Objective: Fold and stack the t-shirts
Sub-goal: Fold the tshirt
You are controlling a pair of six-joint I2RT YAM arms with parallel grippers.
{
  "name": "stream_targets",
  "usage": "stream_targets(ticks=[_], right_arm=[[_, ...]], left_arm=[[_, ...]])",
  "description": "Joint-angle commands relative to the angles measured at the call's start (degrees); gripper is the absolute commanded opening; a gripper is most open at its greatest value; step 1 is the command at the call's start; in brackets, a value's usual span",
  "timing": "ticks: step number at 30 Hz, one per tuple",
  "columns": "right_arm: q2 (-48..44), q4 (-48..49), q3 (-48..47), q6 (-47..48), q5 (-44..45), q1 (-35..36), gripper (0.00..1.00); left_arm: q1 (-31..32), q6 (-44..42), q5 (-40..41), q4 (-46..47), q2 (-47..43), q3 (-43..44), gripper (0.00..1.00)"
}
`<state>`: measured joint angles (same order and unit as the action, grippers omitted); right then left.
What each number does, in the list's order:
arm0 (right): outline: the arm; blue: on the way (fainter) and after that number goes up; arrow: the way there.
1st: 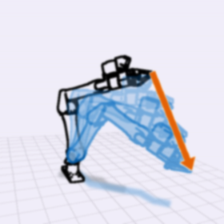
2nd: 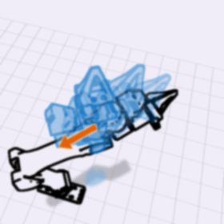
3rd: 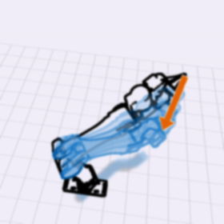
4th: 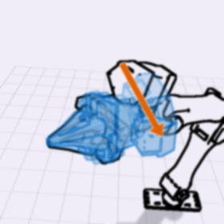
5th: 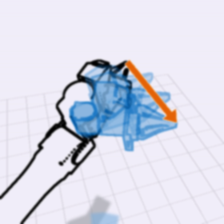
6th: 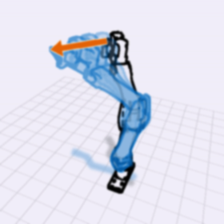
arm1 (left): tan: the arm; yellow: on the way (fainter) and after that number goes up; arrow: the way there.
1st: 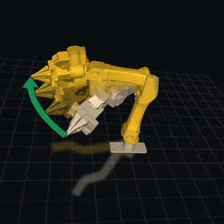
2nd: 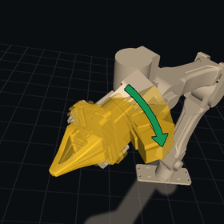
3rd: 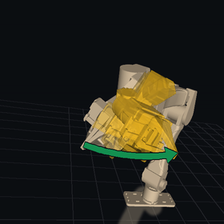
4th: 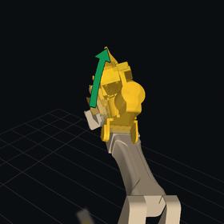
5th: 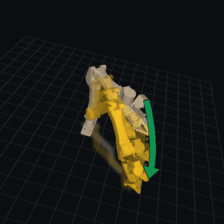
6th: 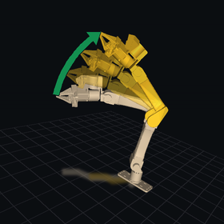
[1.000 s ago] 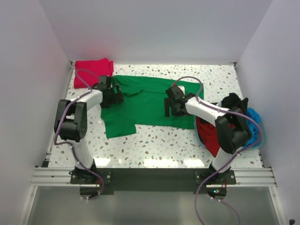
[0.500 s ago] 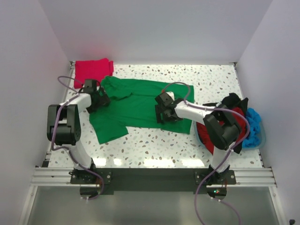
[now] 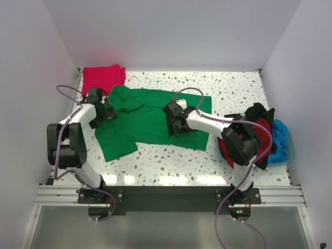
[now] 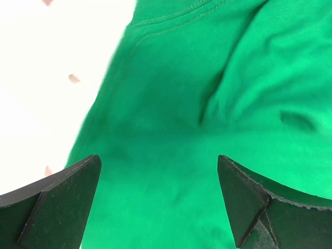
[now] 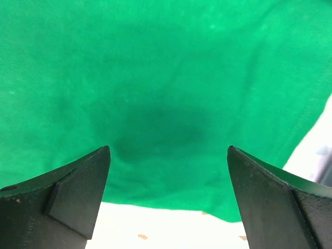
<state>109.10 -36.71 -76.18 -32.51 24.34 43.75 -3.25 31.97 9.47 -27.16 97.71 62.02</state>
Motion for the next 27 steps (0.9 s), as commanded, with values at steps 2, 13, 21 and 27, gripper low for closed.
stream_targets(ticks=[2, 13, 21, 27], right_arm=[[-9.05, -2.5, 0.06, -3.43, 3.53, -0.07, 0.99], [-24.81, 3.05, 17.2, -9.94, -0.26, -0.15, 0.99], [-27.01, 3.57, 20.37, -11.7, 0.18, -0.15, 0.99], [-27.1, 3.31, 21.6, -13.19, 0.53, -0.15, 0.99]], left_arm=[[-0.45, 4.23, 3.44, -8.24, -14.27, -2.51, 1.0], [4.83, 17.34, 2.92, -16.08, -28.72, -23.69, 1.0], [5.09, 20.94, 1.87, -14.59, -27.4, -31.07, 1.0], [5.09, 22.08, 3.0, -15.2, -30.47, -31.26, 0.93]])
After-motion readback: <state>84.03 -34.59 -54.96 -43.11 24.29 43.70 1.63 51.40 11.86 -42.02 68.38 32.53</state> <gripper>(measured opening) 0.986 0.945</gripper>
